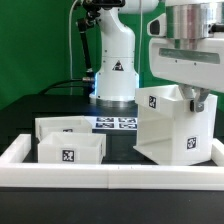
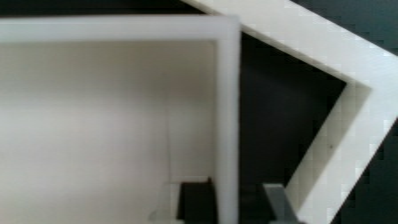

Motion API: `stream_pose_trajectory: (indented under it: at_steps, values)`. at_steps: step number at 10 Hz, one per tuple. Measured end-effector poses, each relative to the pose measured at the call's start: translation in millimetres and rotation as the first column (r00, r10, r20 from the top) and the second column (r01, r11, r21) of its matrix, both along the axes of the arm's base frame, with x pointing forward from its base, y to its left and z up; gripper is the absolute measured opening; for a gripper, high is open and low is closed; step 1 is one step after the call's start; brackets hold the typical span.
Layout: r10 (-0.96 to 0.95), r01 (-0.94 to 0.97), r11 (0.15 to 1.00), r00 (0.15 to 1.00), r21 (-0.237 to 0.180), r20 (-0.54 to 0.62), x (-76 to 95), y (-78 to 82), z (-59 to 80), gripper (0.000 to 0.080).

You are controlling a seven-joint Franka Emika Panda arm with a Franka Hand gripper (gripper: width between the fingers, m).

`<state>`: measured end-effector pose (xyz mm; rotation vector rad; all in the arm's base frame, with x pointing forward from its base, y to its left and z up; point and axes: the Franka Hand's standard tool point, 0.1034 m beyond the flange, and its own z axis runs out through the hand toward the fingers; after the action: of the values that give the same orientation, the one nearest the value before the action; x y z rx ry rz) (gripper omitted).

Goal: Assemble drawer

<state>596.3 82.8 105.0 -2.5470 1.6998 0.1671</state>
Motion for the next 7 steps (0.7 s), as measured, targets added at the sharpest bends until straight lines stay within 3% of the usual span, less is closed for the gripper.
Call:
stream_pose_trajectory:
  at_steps: [7]
  values:
    - [-0.383,0.383,0.923,0.923,0.015,-0.045,14.4,2.1,-3.2,0.0038]
